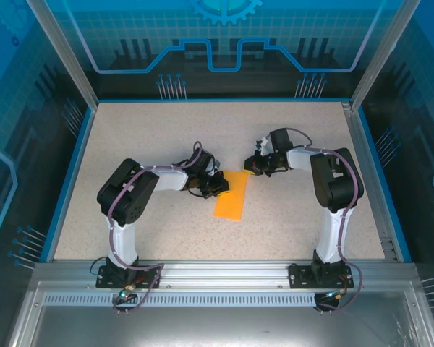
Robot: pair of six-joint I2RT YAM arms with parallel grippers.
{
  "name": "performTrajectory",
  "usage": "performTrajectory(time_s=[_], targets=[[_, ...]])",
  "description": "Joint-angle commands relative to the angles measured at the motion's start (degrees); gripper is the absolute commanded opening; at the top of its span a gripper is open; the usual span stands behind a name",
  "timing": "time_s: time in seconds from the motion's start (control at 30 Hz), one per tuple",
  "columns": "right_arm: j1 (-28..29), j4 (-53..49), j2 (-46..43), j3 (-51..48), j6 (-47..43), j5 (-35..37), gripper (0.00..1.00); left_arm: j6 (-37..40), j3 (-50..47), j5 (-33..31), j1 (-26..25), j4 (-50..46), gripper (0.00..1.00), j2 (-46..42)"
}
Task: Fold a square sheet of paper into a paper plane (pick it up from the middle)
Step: Fold the square sheet of paper in half at the center of the table.
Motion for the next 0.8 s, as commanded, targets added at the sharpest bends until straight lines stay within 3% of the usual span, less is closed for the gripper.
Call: performTrajectory(time_s=[0.0, 0.4, 0.53, 0.77], targets=[[-0.7, -2.1, 1.8, 0.0, 0.2, 0.6, 0.03, 1.2, 0.0, 0.0, 0.0, -4.8, 0.02, 0.5], [-1.0, -5.6, 2.0, 0.8, 0.7, 2.5, 0.04, 1.3, 0.0, 0.0, 0.0, -5.1, 0.02, 0.2], [-1.7, -1.5, -3.4, -0.3, 3.0, -4.0, 0.05, 1.3, -0.1, -0.1, 0.1, -5.2, 0.02, 0.0], [2.0, -3.5, -15.2, -8.1, 0.5, -0.3, 0.05, 0.8, -0.1, 0.0, 0.1, -4.7, 0.02, -0.2]])
